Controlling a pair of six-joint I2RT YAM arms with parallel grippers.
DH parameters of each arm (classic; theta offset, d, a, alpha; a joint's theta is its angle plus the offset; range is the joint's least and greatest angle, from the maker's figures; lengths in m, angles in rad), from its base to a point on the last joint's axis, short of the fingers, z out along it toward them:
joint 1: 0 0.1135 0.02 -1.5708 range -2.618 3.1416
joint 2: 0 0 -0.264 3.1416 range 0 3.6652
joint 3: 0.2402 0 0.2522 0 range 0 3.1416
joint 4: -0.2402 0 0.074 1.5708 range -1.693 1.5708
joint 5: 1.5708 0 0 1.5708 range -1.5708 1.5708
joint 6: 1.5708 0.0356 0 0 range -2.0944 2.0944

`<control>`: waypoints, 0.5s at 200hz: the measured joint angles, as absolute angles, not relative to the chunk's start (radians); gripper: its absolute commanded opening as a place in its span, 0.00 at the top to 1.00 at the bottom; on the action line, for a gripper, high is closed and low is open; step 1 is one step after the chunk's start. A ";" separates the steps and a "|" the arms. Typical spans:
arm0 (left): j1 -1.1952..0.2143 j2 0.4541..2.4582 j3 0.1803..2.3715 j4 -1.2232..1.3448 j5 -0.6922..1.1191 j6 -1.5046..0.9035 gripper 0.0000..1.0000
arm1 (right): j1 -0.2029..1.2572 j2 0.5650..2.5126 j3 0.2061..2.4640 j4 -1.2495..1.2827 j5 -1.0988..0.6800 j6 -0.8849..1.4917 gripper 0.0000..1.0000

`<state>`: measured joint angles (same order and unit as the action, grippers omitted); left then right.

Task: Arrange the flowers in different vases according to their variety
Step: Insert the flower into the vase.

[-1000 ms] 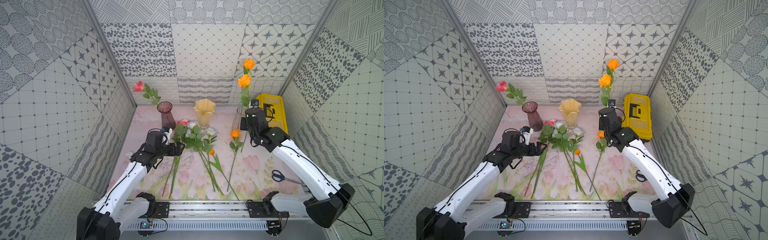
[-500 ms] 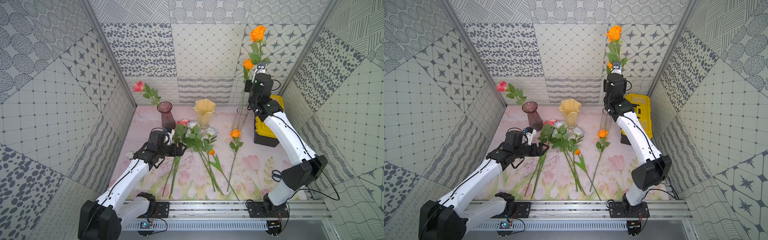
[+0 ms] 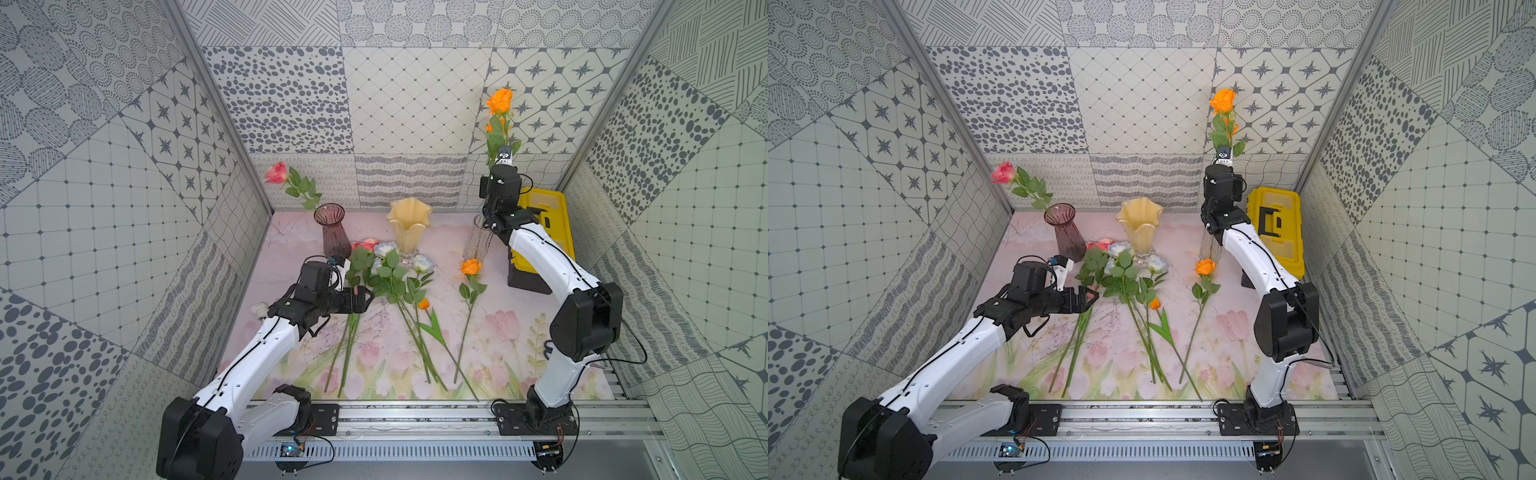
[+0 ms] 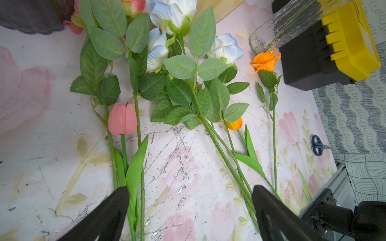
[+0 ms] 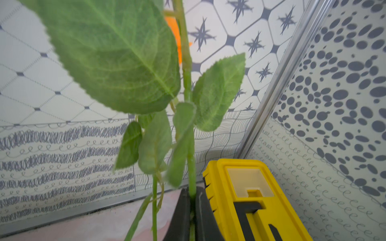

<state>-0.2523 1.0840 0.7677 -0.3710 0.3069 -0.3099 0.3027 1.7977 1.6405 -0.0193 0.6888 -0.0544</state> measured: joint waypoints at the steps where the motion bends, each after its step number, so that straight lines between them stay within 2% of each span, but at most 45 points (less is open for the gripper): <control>1: -0.252 1.084 0.768 -0.371 0.307 -0.310 0.03 | 0.303 1.798 1.637 -0.019 0.689 -0.054 1.00; 18: -0.254 1.085 0.768 -0.371 0.307 -0.310 0.03 | 0.304 1.798 1.578 -0.018 0.687 -0.028 1.00; 33: -0.254 1.085 0.768 -0.371 0.307 -0.310 0.03 | 0.307 1.796 1.549 -0.017 0.683 -0.009 0.55; 40: -0.254 1.085 0.768 -0.371 0.307 -0.310 0.03 | 0.308 1.792 1.539 -0.017 0.683 -0.006 0.42; 48: -0.254 1.085 0.768 -0.371 0.307 -0.310 0.03 | 0.310 1.782 1.528 -0.018 0.685 -0.004 0.33; 74: -0.255 1.085 0.768 -0.371 0.307 -0.310 0.03 | 0.329 1.726 1.507 -0.018 0.689 -0.003 0.23; 100: -0.259 1.085 0.768 -0.371 0.307 -0.310 0.03 | 0.358 1.648 1.491 -0.018 0.689 -0.003 0.21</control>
